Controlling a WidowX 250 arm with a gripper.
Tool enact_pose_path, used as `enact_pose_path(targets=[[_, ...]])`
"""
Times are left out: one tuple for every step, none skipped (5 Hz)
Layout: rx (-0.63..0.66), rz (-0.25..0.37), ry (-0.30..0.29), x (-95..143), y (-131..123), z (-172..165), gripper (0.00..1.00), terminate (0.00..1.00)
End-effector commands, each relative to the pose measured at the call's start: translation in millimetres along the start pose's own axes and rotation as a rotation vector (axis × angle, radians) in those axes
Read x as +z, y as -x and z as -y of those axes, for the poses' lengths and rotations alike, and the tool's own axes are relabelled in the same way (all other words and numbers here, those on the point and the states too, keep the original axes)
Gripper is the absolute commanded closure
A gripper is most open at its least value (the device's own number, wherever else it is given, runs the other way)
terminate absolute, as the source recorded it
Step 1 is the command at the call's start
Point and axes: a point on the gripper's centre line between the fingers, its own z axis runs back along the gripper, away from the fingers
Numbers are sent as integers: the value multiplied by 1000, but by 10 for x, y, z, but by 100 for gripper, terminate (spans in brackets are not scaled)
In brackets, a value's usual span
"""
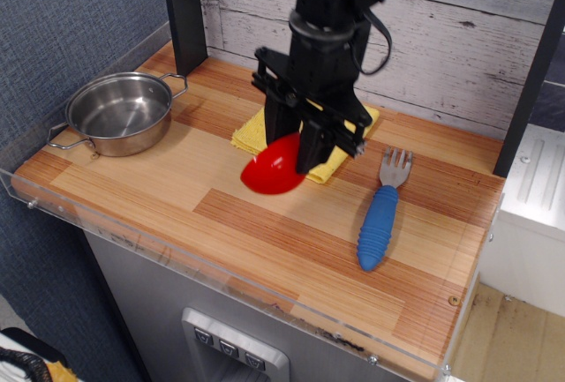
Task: Place the red utensil to the left of the blue fork.
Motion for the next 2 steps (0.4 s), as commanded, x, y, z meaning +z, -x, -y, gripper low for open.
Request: enact_pose_path(targets=[[-62,41,-60,134,73,254,100,0],[-71,33,-32,13,132,268,100,0]])
